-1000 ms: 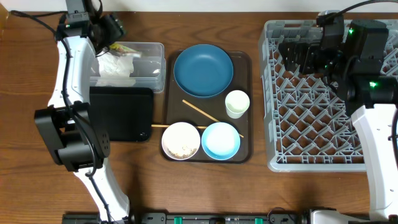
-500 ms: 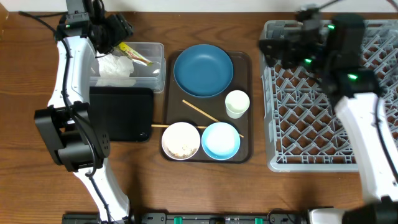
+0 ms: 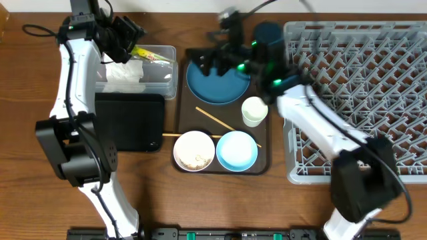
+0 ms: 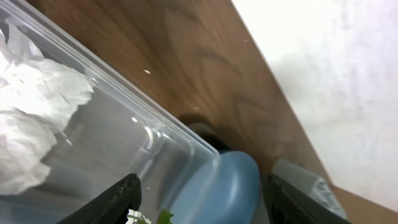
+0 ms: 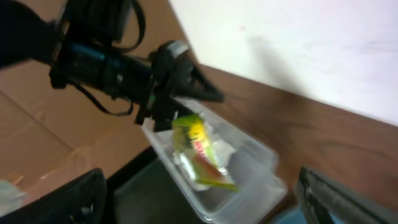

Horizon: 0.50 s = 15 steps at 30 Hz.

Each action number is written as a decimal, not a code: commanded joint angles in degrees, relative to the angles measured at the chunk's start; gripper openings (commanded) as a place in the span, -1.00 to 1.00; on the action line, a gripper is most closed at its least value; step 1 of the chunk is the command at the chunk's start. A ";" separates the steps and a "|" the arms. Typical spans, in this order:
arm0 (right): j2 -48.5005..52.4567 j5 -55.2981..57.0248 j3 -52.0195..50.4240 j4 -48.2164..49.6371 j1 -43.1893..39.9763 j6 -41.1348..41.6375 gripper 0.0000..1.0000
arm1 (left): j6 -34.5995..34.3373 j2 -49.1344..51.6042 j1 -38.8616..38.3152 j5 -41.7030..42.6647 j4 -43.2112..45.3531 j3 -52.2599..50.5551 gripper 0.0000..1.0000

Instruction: Sort waste into correct bins and load items into the dishwasher rack

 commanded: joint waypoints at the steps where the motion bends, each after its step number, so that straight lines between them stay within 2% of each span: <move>1: 3.56 3.52 1.22 1.42 2.97 5.68 0.81 | -1.81 -3.93 0.59 1.38 -0.66 0.74 0.31; 5: 6.95 4.00 4.39 0.96 5.07 5.66 0.68 | -1.75 -4.76 0.59 1.38 -2.08 0.74 0.31; 15: 9.38 3.39 10.12 -4.24 7.02 -0.13 0.65 | -0.04 -4.96 0.59 2.60 -5.31 0.74 0.32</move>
